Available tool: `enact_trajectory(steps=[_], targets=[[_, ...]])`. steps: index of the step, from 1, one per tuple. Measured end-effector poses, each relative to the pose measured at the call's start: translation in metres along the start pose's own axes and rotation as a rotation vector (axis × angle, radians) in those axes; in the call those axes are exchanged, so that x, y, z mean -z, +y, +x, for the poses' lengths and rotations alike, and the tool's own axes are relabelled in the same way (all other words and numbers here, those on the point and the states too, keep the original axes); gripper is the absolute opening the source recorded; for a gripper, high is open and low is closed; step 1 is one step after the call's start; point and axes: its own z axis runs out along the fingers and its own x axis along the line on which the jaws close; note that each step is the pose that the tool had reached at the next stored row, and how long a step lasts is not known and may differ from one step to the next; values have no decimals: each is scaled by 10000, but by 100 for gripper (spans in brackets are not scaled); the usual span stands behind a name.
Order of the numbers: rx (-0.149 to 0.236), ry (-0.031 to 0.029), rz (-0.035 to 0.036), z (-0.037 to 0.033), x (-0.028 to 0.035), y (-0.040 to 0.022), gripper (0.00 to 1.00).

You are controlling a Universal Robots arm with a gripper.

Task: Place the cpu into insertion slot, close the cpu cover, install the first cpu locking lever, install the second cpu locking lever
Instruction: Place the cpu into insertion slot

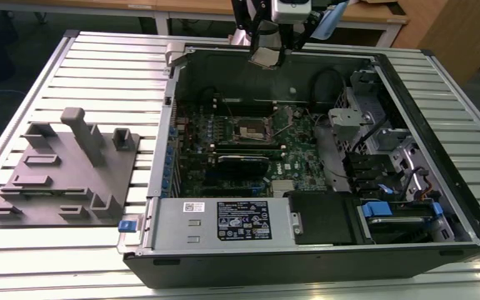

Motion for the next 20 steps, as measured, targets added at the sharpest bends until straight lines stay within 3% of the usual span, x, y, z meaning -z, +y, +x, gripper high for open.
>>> enact_trajectory(steps=[20], targets=[[-190,-17,-3,0,0,0,54]])
